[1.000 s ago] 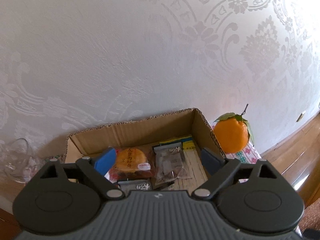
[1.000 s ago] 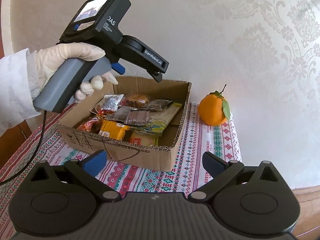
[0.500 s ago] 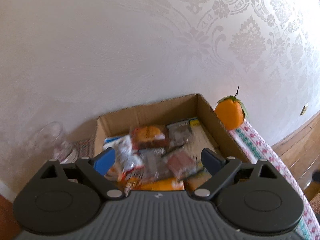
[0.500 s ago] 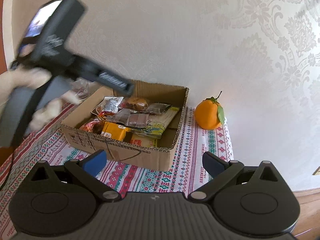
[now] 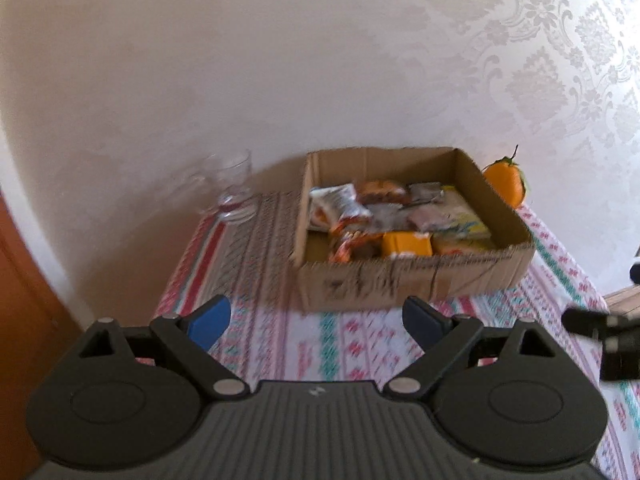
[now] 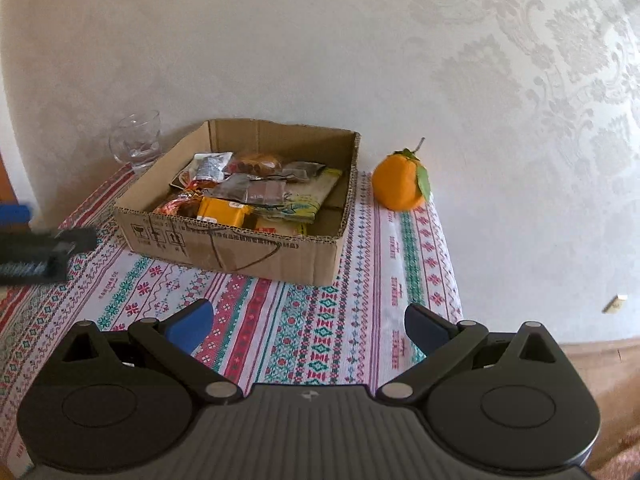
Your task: Organize snacks
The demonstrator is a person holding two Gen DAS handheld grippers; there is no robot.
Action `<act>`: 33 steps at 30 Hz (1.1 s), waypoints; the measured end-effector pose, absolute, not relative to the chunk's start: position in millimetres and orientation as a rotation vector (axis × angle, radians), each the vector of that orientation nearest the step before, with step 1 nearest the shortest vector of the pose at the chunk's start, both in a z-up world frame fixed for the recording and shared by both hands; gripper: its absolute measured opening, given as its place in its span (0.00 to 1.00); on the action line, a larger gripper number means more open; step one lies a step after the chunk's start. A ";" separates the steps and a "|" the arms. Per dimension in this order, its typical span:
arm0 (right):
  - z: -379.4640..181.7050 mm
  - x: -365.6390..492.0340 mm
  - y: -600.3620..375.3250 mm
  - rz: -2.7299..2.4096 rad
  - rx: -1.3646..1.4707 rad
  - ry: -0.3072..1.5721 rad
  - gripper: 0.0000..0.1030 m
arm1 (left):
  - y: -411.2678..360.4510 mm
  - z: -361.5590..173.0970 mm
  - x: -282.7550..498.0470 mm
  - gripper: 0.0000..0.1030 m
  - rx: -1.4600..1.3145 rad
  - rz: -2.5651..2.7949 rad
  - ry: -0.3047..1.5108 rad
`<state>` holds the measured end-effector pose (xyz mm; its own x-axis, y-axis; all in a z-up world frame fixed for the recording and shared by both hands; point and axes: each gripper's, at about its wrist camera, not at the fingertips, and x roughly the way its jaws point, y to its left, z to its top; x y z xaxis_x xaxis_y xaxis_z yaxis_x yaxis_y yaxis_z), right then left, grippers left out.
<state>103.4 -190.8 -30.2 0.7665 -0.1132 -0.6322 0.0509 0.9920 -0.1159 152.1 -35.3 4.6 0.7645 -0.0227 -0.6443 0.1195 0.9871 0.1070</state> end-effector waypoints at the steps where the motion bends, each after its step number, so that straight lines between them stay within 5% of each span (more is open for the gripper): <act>1: -28.2 101.7 -189.5 -0.095 -0.089 0.690 1.00 | -34.4 6.5 146.9 0.90 0.144 -0.076 0.697; 33: 10.3 68.0 -157.6 -0.081 -0.072 0.608 1.00 | -39.4 46.6 105.8 0.90 0.147 -0.091 0.694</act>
